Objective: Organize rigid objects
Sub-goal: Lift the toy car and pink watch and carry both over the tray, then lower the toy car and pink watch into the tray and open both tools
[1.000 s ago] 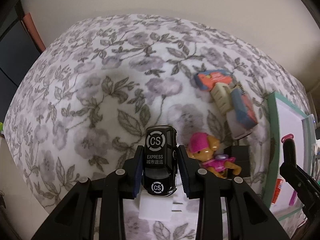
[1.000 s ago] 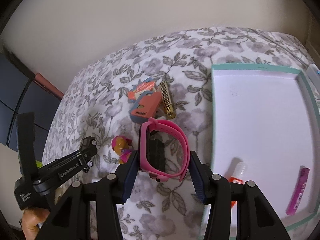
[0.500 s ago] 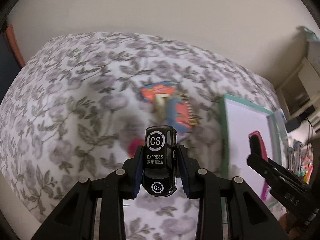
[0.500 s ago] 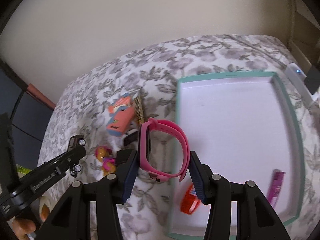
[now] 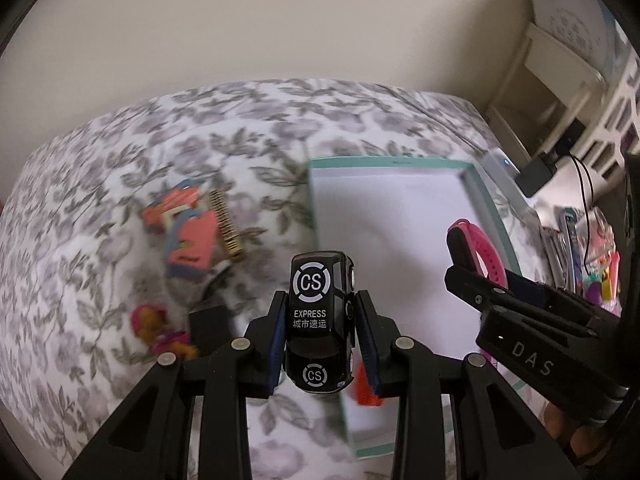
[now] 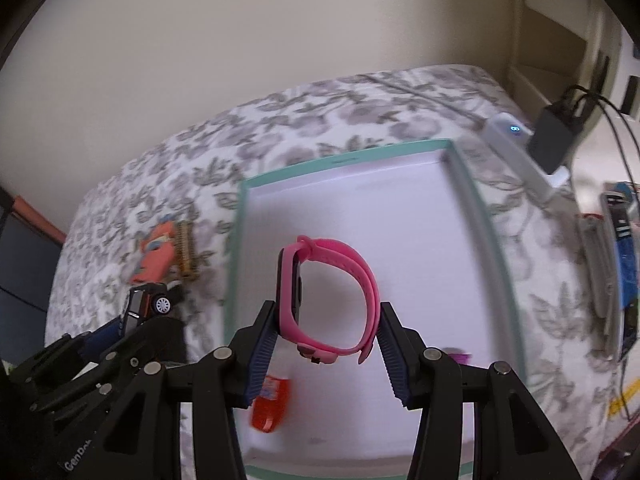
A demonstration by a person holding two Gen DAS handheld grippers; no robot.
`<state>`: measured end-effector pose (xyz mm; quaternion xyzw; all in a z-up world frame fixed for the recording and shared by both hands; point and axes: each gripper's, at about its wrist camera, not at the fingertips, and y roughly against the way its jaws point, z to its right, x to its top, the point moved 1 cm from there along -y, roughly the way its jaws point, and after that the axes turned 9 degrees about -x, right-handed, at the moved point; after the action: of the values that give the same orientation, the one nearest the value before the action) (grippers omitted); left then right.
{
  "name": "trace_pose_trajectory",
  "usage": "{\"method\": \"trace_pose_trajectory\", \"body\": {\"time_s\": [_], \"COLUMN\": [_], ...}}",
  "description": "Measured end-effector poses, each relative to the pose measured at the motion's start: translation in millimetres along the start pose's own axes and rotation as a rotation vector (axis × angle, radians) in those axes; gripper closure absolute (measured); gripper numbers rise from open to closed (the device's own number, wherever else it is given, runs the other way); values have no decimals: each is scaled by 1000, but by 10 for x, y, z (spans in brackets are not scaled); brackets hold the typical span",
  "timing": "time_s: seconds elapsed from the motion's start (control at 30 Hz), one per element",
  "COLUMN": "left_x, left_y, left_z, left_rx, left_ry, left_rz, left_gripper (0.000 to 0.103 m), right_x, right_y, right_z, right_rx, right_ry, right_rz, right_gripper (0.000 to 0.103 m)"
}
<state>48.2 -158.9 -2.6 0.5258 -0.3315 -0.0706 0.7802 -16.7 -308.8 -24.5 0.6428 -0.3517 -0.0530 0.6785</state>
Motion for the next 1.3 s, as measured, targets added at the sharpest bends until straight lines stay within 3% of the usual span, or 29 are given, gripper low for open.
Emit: {"method": "trace_pose_trajectory", "body": {"time_s": [0.4, 0.73, 1.3], "left_x": [112, 71, 43], "left_y": [-420, -720, -750], "left_z": [382, 488, 422], "left_rx": [13, 15, 9], "left_ry": [-99, -121, -98], "left_rz": [-45, -87, -92], "left_gripper": [68, 68, 66], "right_x": [54, 12, -26], "right_y": [-134, -269, -332], "right_z": [354, 491, 422], "right_rx": [-84, -107, -142], "right_ry": [-27, -47, 1], "right_rz": [-9, -42, -55], "right_gripper": [51, 51, 49]}}
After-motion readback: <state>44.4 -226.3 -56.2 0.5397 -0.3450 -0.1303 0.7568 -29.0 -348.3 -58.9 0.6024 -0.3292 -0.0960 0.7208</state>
